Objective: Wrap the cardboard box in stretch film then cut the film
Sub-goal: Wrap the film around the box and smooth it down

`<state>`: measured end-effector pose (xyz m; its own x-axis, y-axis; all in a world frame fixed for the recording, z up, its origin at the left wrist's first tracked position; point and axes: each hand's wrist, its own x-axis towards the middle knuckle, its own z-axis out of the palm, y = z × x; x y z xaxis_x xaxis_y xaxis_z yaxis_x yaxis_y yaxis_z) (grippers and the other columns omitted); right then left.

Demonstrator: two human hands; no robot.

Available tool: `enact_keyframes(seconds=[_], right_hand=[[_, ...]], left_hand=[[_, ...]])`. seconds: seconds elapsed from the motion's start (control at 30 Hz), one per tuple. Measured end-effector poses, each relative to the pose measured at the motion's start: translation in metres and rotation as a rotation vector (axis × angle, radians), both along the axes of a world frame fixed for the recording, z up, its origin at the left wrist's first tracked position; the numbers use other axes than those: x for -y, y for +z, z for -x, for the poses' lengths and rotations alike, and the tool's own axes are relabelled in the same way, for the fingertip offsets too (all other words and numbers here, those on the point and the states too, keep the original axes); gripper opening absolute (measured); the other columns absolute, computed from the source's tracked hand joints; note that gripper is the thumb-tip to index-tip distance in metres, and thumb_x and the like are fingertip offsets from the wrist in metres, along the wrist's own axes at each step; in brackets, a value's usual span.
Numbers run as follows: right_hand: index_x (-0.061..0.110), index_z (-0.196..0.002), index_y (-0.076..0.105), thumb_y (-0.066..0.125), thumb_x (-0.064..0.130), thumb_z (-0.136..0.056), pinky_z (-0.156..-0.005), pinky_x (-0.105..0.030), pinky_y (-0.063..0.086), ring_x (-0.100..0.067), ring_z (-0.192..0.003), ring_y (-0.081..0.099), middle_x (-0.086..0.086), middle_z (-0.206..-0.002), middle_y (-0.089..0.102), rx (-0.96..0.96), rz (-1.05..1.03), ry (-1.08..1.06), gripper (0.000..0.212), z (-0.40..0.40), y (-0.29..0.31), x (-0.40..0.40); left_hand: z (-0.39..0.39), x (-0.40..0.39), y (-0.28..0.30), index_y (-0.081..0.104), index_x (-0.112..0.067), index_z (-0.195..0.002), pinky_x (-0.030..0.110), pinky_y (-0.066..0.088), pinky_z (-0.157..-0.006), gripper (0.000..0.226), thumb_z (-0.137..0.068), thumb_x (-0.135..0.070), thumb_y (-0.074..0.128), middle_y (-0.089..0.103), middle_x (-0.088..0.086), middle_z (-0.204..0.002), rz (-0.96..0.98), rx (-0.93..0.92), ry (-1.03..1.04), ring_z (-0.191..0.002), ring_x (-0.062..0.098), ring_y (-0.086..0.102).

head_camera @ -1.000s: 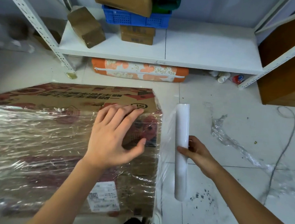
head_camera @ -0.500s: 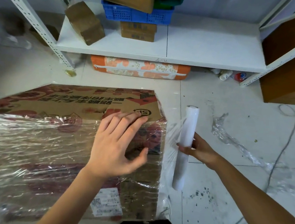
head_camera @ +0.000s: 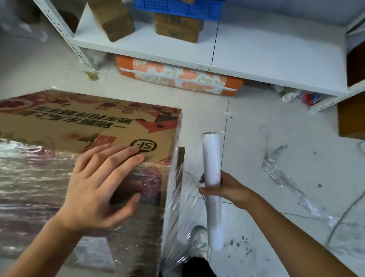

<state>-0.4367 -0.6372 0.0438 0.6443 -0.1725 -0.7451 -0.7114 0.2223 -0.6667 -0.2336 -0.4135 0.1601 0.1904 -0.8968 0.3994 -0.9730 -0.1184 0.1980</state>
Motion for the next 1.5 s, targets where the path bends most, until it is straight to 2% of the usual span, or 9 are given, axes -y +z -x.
enact_keyframes(seconds=[0.17,0.37,0.47,0.57,0.77,0.93,1.13,1.3,1.5], right_hand=[[0.009,-0.105,0.058,0.061,0.016,-0.059,-0.090,-0.034,0.048,-0.020,-0.102,0.060,0.000,-0.098,0.070,-0.016,-0.143,0.027,0.047,0.008,-0.009,0.014],[0.022,-0.117,0.048,0.064,0.007,-0.086,-0.075,-0.015,0.051,-0.010,-0.101,0.062,0.005,-0.108,0.064,0.090,-0.058,0.062,0.038,-0.007,-0.006,0.009],[0.017,-0.122,0.048,0.072,0.011,-0.080,-0.080,-0.021,0.051,-0.017,-0.107,0.060,-0.002,-0.115,0.062,0.101,0.026,-0.039,0.048,-0.019,-0.016,0.007],[0.012,-0.106,0.060,0.079,0.009,-0.071,-0.076,-0.025,0.051,-0.020,-0.097,0.064,-0.003,-0.101,0.068,0.064,0.046,-0.099,0.039,-0.033,-0.021,0.016],[0.011,-0.104,0.060,0.084,0.024,-0.059,-0.066,-0.024,0.049,-0.014,-0.085,0.063,-0.001,-0.092,0.064,-0.084,0.079,0.266,0.053,-0.047,-0.011,0.042],[0.007,-0.111,0.061,0.085,0.016,-0.065,-0.086,-0.039,0.053,-0.022,-0.100,0.063,-0.008,-0.107,0.067,-0.035,0.139,0.198,0.053,-0.061,-0.020,0.031],[0.034,-0.106,0.057,0.079,0.006,-0.071,-0.089,-0.025,0.049,-0.004,-0.102,0.059,0.012,-0.108,0.064,0.092,0.021,0.254,0.050,-0.085,-0.020,0.015],[0.019,-0.128,0.052,0.083,0.029,-0.050,-0.098,-0.032,0.045,-0.014,-0.116,0.056,0.002,-0.124,0.062,0.039,-0.018,0.379,0.084,-0.105,-0.022,0.016],[0.009,-0.128,0.052,0.060,0.004,-0.062,-0.106,-0.043,0.041,-0.027,-0.119,0.054,-0.015,-0.128,0.058,-0.039,-0.056,0.264,0.067,-0.114,-0.028,0.014]], left_hand=[[0.004,0.004,0.003,0.049,-0.010,-0.125,0.042,0.028,-0.109,0.062,-0.076,-0.048,0.058,0.056,0.009,-0.127,-0.051,0.030,0.032,-0.124,0.025,0.048],[0.010,-0.003,0.004,0.049,-0.012,-0.125,0.040,0.027,-0.110,0.063,-0.075,-0.051,0.058,0.052,0.006,-0.130,-0.049,0.021,0.056,-0.124,0.024,0.047],[0.010,-0.003,0.003,0.049,-0.013,-0.124,0.036,0.025,-0.110,0.062,-0.075,-0.050,0.057,0.051,0.005,-0.130,-0.033,-0.002,0.064,-0.124,0.023,0.048],[0.007,-0.002,0.005,0.049,-0.013,-0.125,0.035,0.025,-0.109,0.061,-0.076,-0.049,0.055,0.051,0.003,-0.130,-0.012,-0.026,0.077,-0.122,0.022,0.049],[0.015,-0.011,0.004,0.051,-0.014,-0.123,0.035,0.027,-0.107,0.057,-0.077,-0.047,0.055,0.052,0.002,-0.129,0.023,-0.078,0.077,-0.121,0.022,0.050],[0.019,-0.013,0.005,0.051,-0.015,-0.122,0.033,0.027,-0.107,0.055,-0.076,-0.045,0.057,0.052,0.000,-0.128,0.050,-0.100,0.082,-0.120,0.020,0.050],[0.023,-0.019,0.003,0.051,-0.016,-0.121,0.031,0.027,-0.106,0.058,-0.071,-0.042,0.063,0.053,-0.001,-0.128,0.068,-0.105,0.075,-0.120,0.018,0.051],[0.024,-0.018,0.002,0.053,-0.016,-0.119,0.032,0.028,-0.106,0.054,-0.072,-0.040,0.064,0.054,-0.001,-0.126,0.102,-0.098,0.086,-0.119,0.018,0.052],[0.023,-0.014,0.000,0.055,-0.015,-0.118,0.033,0.030,-0.105,0.050,-0.074,-0.038,0.065,0.059,0.001,-0.122,0.126,-0.084,0.102,-0.117,0.019,0.054]])
